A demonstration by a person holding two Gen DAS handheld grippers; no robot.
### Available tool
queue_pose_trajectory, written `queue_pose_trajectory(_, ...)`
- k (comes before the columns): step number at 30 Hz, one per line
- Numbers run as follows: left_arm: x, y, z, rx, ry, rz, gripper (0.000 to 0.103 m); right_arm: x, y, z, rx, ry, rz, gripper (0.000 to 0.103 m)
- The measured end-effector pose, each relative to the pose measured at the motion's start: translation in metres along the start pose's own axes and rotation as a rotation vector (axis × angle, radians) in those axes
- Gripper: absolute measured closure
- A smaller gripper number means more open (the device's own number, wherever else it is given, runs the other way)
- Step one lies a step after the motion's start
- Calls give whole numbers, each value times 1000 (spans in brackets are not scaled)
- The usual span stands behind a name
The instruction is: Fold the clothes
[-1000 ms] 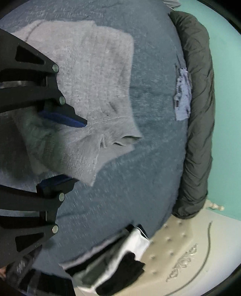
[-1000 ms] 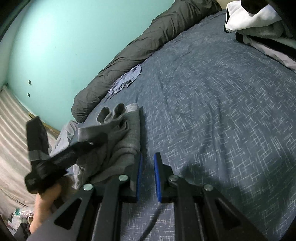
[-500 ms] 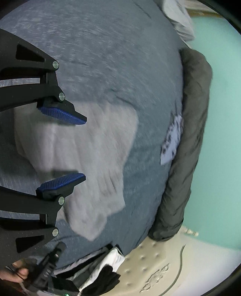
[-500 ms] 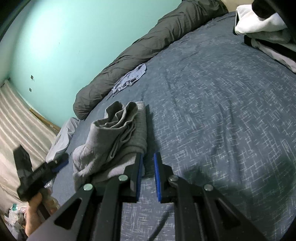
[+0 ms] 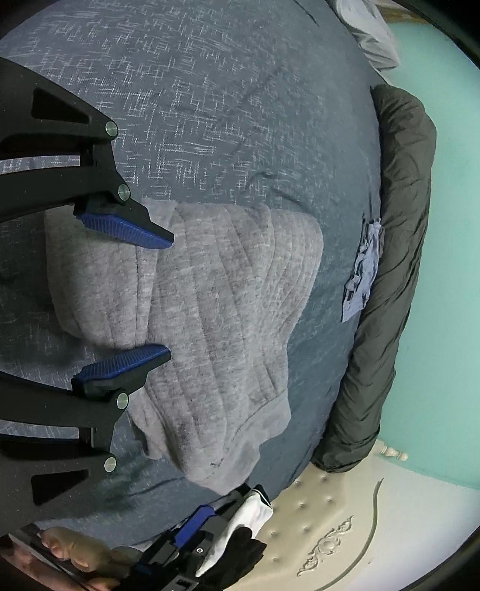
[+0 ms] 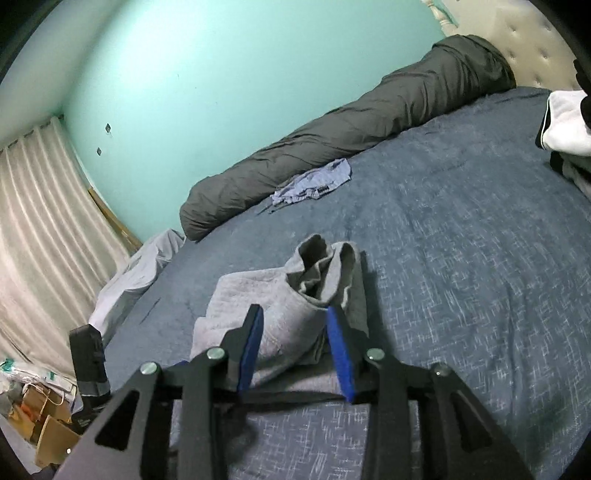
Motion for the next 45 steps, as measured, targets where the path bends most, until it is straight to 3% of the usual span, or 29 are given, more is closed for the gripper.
queue_pose_trajectory(14,4,-5,1,16,10,7,44,15,-23,-22,95,-37,65,67)
queue_pose_trajectory(19,3,-2,3,30,20,10,44,2,-5,-17,104,-28,17,67)
queue_pose_trajectory(23,3,-3,2,29,18,12,44,-15,-5,-7,134,19,27,66)
queue_pose_trajectory(26,3,-3,2,35,12,16,44,-31,-22,2,144,61,101,57)
queue_pose_trajectory(30,2,-4,4,44,24,20,44,-47,-58,9,161,106,233,57)
queue_pose_trajectory(37,3,-6,2,42,23,21,44,-59,-109,4,210,109,379,57)
queue_pose_trajectory(45,3,-6,1,43,23,24,44,-49,-142,1,228,117,473,57)
Point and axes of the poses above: each gripper's, at about its wrist camera, not at the fingertips, and y roughly against the way its jaws point, z to its left, x to its underside, the point moved 8 cm from there along -y, roughly the way its jaws point, and after that the axes turned 7 degrees about -y, right-handed, at the moved point
